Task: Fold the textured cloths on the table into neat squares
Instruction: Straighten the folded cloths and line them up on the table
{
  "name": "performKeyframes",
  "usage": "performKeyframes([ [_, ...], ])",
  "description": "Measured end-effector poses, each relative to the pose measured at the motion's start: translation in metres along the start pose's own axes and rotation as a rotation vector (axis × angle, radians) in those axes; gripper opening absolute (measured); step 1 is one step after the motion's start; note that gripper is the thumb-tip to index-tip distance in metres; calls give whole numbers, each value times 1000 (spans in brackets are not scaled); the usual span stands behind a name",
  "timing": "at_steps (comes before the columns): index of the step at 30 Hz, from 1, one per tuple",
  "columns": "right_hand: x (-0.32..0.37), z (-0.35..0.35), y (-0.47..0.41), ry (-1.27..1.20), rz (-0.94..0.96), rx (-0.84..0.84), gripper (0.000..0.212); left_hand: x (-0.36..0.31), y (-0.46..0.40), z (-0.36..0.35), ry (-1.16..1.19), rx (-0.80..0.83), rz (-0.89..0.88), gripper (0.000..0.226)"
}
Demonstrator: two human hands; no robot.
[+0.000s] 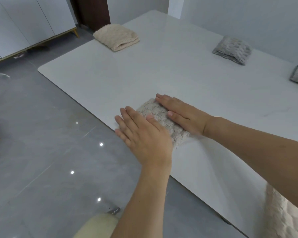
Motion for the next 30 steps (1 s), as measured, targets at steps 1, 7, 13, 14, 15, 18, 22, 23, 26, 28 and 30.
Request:
performKeyframes([
  [1, 0, -4, -1, 46, 13, 24, 53, 5, 1, -3, -41, 7, 3, 60],
  [7, -9, -14, 0, 265, 24, 67, 53, 15, 5, -11, -192, -20, -55, 66],
  [13, -7, -16, 1, 359, -25, 115, 54, 12, 2, -15, -315, 21, -59, 67],
  [14, -7, -15, 2, 382, -55, 124, 54, 11, 2, -16, -339, 53, -51, 65],
  [15, -7, -14, 4, 403, -91, 134, 56, 10, 2, -16, -362, 92, -41, 64],
  [18, -2, -2, 15, 393, -213, 145, 61, 4, -2, -9, -434, 185, -50, 64],
  [22, 17, 42, 35, 310, -281, 29, 58, -31, -16, 15, -491, 206, -292, 63],
  [23, 20, 55, 41, 309, -302, -5, 58, -45, -19, 20, -502, 201, -377, 62],
  [26, 16, 86, 65, 295, -403, -52, 59, -86, -19, 25, -518, 235, -561, 60],
  [28, 7, 102, 82, 255, -488, -63, 60, -110, -15, 22, -540, 287, -625, 59],
  [30, -4, 117, 98, 223, -550, -66, 60, -132, -10, 17, -569, 339, -660, 59],
])
Point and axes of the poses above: each hand's wrist, its own y-axis away from the middle knuckle, its own z-axis out of the back of the hand, x = y × z, the point moved 9 cm from there along -y, towards the middle knuckle, and after that the axes turned 4 degrees about y, right-handed, at the moved point
